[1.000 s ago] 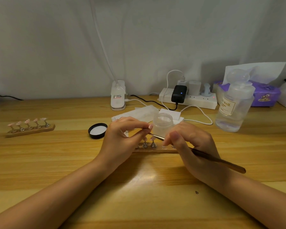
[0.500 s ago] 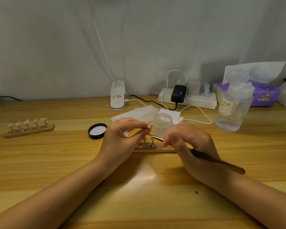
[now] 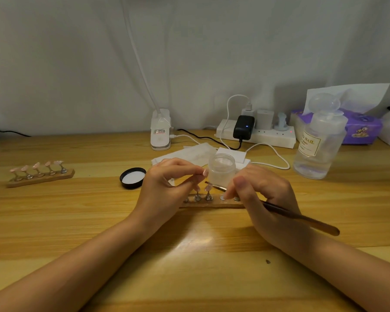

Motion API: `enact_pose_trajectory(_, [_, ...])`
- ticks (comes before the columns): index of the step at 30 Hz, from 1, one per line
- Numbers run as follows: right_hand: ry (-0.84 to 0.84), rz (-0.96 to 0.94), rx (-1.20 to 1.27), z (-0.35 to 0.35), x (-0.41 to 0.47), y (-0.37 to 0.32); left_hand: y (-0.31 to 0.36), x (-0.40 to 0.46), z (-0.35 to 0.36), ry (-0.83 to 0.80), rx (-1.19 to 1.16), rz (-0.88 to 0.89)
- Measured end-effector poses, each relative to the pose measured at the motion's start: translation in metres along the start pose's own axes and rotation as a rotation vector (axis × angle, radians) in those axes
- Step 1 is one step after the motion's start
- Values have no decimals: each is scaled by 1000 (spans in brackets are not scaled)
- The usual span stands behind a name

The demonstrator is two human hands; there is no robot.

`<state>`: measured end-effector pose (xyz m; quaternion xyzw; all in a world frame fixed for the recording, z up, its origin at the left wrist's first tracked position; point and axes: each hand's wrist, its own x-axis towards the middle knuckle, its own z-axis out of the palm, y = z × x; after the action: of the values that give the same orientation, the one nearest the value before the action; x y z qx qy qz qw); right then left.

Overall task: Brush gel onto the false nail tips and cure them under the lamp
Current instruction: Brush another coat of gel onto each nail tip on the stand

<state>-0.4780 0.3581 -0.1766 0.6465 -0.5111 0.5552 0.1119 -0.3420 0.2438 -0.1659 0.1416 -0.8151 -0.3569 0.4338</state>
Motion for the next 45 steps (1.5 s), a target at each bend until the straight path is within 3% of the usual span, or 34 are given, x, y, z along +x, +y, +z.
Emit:
enact_pose_trajectory(4, [8, 51, -47, 0, 0, 2, 0, 0, 0, -5, -7, -6])
enact_pose_trajectory(10, [-26, -58, -96, 2, 0, 2, -1, 0, 0, 13, 23, 6])
enact_pose_trajectory(17, [6, 9, -91, 0, 0, 3, 1, 0, -1, 2, 17, -1])
enact_pose_trajectory(25, [-31, -93, -117, 0, -1, 2, 2, 0, -1, 4, 32, -9])
enact_pose_trajectory(30, [1, -11, -97, 1, 1, 1, 2, 1, 0, 2, 19, -2])
enact_pose_trajectory(38, [-61, -46, -86, 1, 0, 0, 2, 1, 0, 10, 66, 26])
enact_pose_trajectory(45, [45, 105, 7, -2, 3, -3, 2, -1, -1, 50, -10, -34])
